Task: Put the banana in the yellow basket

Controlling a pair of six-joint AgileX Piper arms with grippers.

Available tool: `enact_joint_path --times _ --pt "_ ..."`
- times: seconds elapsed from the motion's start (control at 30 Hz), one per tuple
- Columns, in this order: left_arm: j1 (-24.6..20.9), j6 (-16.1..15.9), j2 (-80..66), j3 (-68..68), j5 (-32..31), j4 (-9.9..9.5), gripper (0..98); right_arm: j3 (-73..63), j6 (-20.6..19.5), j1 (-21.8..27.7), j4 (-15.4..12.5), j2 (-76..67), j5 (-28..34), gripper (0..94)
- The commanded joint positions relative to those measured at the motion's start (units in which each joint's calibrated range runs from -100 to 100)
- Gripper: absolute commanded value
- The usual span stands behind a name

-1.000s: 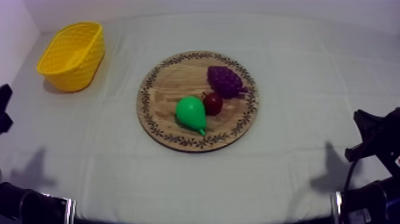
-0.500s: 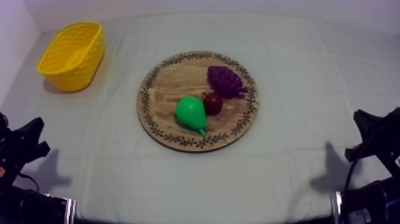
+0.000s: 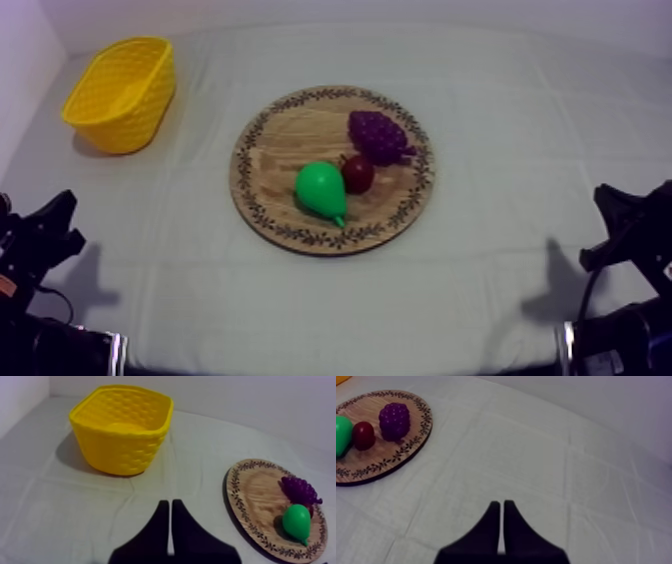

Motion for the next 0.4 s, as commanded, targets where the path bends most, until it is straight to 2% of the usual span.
enact_joint_path --times 0.0,0.37 --pt "0.03 0.68 0.0 0.06 -0.05 -0.02 0.1 -0.05 -0.02 -0.02 0.01 -0.03 -0.03 0.6" --pt "0.03 0.89 0.0 0.07 -0.09 -0.03 0.1 -0.05 0.0 -0.02 0.01 -0.03 -0.03 0.6"
